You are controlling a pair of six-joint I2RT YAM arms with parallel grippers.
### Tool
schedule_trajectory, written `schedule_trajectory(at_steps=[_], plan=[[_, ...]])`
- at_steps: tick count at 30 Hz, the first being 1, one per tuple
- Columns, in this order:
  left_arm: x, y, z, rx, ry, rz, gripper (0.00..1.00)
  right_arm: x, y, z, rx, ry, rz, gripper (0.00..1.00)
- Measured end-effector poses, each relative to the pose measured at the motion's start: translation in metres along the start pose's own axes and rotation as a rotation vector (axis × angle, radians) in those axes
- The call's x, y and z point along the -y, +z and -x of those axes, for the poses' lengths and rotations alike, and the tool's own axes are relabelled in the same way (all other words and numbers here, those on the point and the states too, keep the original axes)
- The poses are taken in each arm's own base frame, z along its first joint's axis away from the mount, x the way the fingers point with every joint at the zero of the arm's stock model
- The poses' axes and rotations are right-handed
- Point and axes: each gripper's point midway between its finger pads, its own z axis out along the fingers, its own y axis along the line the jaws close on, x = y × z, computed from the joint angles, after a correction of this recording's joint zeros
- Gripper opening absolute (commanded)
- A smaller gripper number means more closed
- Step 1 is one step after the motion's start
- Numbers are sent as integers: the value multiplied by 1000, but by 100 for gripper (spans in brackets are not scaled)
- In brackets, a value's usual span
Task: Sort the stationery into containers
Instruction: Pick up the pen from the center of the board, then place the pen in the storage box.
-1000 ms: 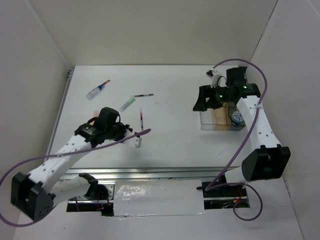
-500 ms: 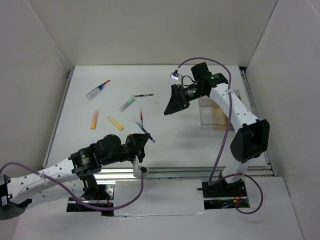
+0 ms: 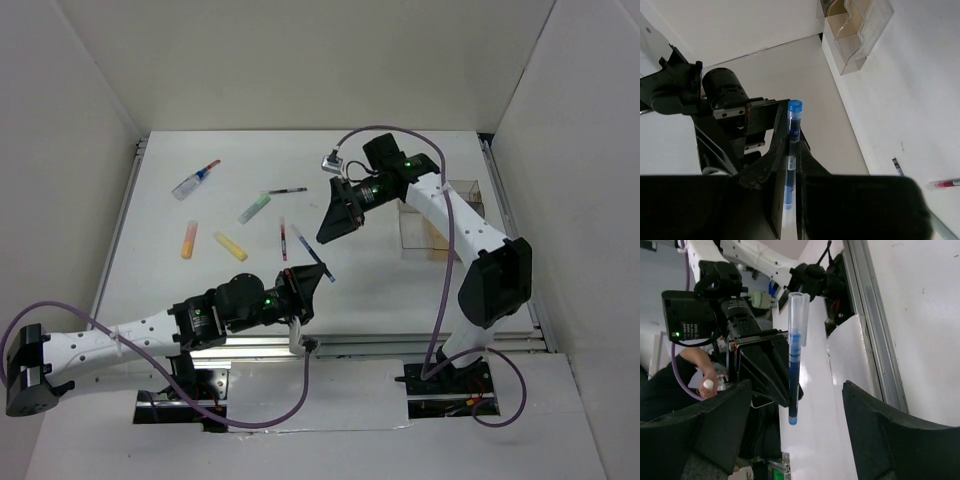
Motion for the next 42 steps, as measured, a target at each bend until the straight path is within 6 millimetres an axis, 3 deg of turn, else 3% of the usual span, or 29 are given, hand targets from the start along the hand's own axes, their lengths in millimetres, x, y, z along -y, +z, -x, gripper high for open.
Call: schedule_trajectory(at_steps=[7, 14, 15, 17, 19, 20, 21, 26, 28, 30, 32, 35, 37, 39, 42], plan=[[-5, 2, -1, -7, 22, 20, 0, -9, 28, -12, -83, -32, 24, 65], [-4, 1, 2, -3, 47, 27, 0, -7, 38, -12, -109, -67, 27, 29], [-3, 1, 2, -3, 48, 25, 5, -6, 38, -12, -110, -67, 25, 25], [0, 1, 2, -8, 45, 19, 16, -6, 38, -11, -112, -60, 26, 5], [1, 0, 1, -10, 51, 15, 38, -6, 38, -11, -114, -58, 20, 0], [1, 0, 1, -10, 49, 18, 55, -5, 38, -11, -115, -59, 15, 0], [-1, -1, 1, -12, 50, 22, 98, -3, 39, -11, -115, -64, 5, 0], [-11, -15, -4, -35, 27, 76, 99, 17, 29, -11, -110, -104, -115, 0], [-12, -22, -6, -48, 15, 86, 99, 31, 11, -5, -88, -142, -224, 0], [-11, -30, -12, -77, -24, 88, 99, 54, -27, 7, -30, -214, -398, 0], [-9, -37, -19, -108, -106, 81, 99, 76, -83, 20, 50, -282, -609, 0], [-15, -49, -35, -160, -296, 77, 99, 103, -187, 29, 146, -392, -1000, 0], [-20, -58, -55, -226, -439, 76, 99, 111, -235, 30, 149, -442, -1196, 0], [-28, -67, -87, -332, -633, 83, 99, 121, -277, 36, 113, -507, -1361, 0], [-35, -77, -136, -480, -869, 110, 99, 145, -313, 46, 35, -559, -1496, 0]])
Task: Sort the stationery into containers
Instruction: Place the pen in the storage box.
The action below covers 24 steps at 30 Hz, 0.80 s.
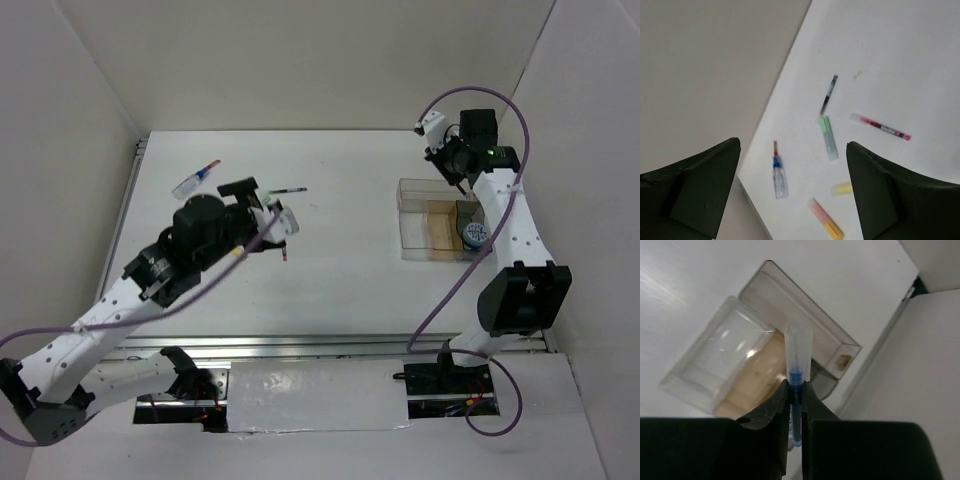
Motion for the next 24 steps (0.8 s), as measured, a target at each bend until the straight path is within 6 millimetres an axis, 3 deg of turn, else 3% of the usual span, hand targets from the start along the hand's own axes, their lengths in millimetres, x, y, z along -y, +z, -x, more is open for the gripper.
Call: schedule_trajectory(at_steps=[3, 6, 9, 13, 18, 24], plan=[[-20, 19, -37, -134, -204, -8, 99, 20, 27, -8, -47, -104, -54, 0], [-15, 29, -82, -257, -387, -48, 99, 34, 52, -14, -91, -195, -95, 0], [-6, 24, -116, -344, -535, -73, 99, 46, 76, -16, -130, -266, -114, 0], [0, 13, -124, -350, -642, -74, 99, 56, 105, -20, -158, -344, -130, 0], [11, -10, -131, -360, -715, -60, 99, 58, 126, -27, -181, -414, -124, 0], [12, -26, -137, -373, -756, -20, 99, 47, 159, -53, -245, -455, -65, 0]])
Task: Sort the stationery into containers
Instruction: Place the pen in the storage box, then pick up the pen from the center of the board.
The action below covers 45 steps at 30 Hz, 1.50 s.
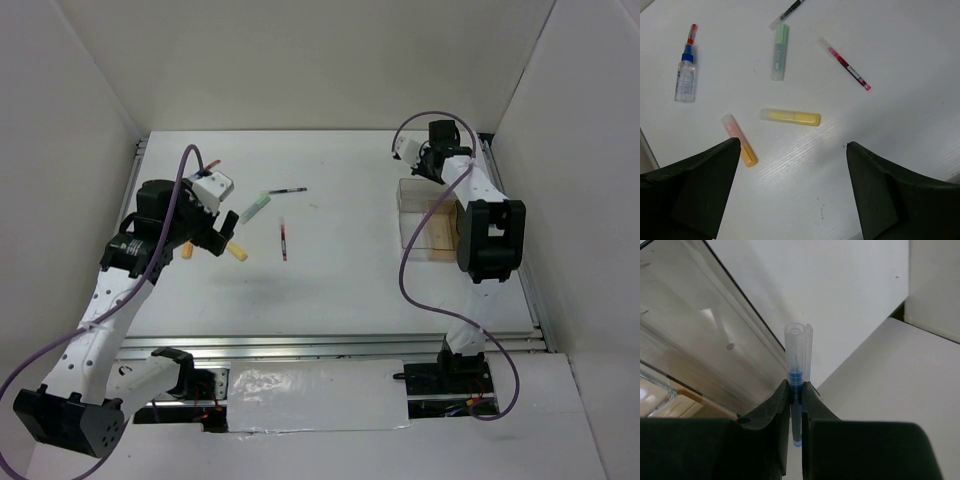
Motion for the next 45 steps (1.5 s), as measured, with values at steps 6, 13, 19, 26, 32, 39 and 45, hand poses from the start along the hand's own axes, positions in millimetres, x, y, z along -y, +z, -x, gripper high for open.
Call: schedule_trajectory(at_steps=[6, 13, 19, 26, 32, 39, 45], plan=[[-7, -2, -9, -23, -59, 16, 99, -22, 18, -7, -41, -29, 68, 13], [-8, 15, -21, -94, -165, 20, 99, -31, 18, -8, -77, -51, 87, 48], [-7, 32, -19, -125, -260, 55, 95, -36, 17, -11, -99, -51, 105, 47], [7, 78, 9, -137, -193, 45, 71, -26, -10, 0, -57, 47, 104, 47], [3, 165, 26, -237, -196, 73, 53, 8, -103, 31, 120, 301, 23, 47], [38, 212, -36, -442, -282, 116, 58, 5, -227, 55, 417, 694, 64, 49], [71, 206, -82, -551, -308, 83, 60, -44, -252, 48, 471, 914, 242, 49]])
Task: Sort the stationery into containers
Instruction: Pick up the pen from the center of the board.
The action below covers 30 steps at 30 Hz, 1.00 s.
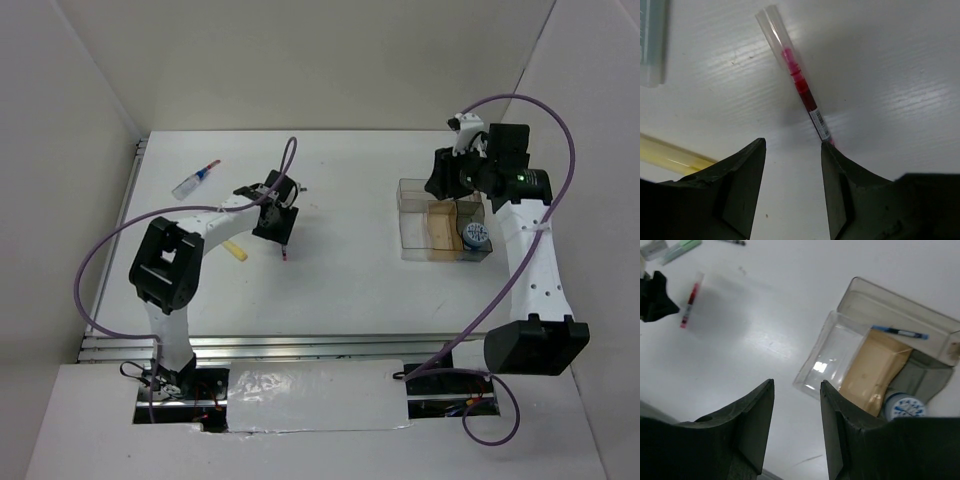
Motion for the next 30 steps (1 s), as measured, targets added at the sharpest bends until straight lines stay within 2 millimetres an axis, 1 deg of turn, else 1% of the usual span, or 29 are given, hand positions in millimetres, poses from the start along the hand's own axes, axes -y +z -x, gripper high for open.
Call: schedule_trajectory(at_steps=[3, 6, 7, 9, 10, 13, 16, 20, 23, 24, 26, 27, 30], plan=[[10, 5, -12, -27, -18, -32, 60, -12, 5, -17, -40, 71, 59, 49], [19, 7, -12, -29, -23, -60, 59, -17, 6, -27, -65, 115, 86, 49], [23, 9, -10, -28, -23, -70, 57, -16, 5, -29, -67, 122, 87, 49], [28, 12, -7, -27, -29, -80, 54, -15, 3, -29, -65, 131, 87, 49], [30, 15, -7, -28, -31, -82, 51, -15, 1, -29, -60, 133, 85, 49], [36, 23, -13, -45, -23, -79, 48, -14, -4, -28, -51, 137, 83, 49], [37, 29, -20, -64, -15, -71, 48, -15, -7, -25, -43, 140, 96, 49], [37, 30, -20, -61, -16, -69, 44, -21, -10, -20, -31, 139, 126, 48], [37, 30, -20, -53, -16, -72, 34, -27, -11, -17, -19, 141, 159, 48], [37, 30, -21, -50, -17, -74, 28, -29, -11, -16, -16, 141, 172, 48], [37, 28, -24, -49, -16, -86, 21, -36, -11, -14, -12, 146, 204, 47], [38, 27, -26, -51, -18, -98, 13, -39, -11, -14, -10, 153, 220, 47], [40, 21, -34, -62, -23, -138, 0, -53, -12, -10, -1, 175, 283, 47]])
